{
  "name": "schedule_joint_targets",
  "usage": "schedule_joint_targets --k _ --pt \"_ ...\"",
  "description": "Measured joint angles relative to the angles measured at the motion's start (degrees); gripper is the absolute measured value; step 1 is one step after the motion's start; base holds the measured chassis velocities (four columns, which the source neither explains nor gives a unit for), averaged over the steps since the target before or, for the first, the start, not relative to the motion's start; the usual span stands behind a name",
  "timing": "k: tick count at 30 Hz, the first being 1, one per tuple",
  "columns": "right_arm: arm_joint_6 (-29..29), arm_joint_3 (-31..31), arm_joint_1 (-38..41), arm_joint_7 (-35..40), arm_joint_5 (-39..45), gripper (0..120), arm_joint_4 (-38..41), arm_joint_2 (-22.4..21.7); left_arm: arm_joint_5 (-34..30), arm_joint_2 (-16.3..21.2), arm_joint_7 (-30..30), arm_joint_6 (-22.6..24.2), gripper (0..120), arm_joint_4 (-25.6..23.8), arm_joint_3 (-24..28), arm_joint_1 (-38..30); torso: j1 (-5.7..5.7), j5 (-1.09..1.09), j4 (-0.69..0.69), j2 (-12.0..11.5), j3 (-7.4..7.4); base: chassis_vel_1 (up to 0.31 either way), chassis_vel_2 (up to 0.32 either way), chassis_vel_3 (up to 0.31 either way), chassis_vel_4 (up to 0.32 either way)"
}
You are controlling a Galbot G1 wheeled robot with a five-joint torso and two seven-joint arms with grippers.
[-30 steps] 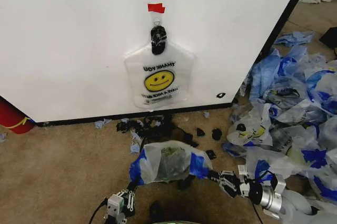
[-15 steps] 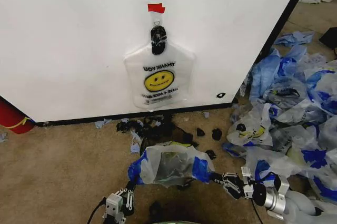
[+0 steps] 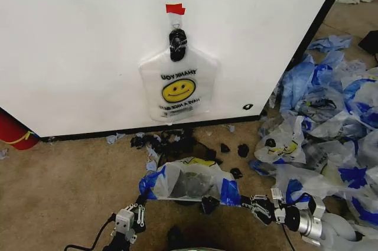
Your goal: Pick up the garbage bag from the wall and place it over the trash bin.
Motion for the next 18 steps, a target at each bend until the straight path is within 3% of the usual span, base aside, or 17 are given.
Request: schedule_joint_targets --k 18 --pt "0.34 -1.49 0.73 2.93 -0.86 0 -1.02 0.3 1.41 0.16 -0.73 1.33 0 1.8 1.39 -0.52 0.0 0.0 0.0 0.0 0.0 0.0 0.0 0.0 0.0"
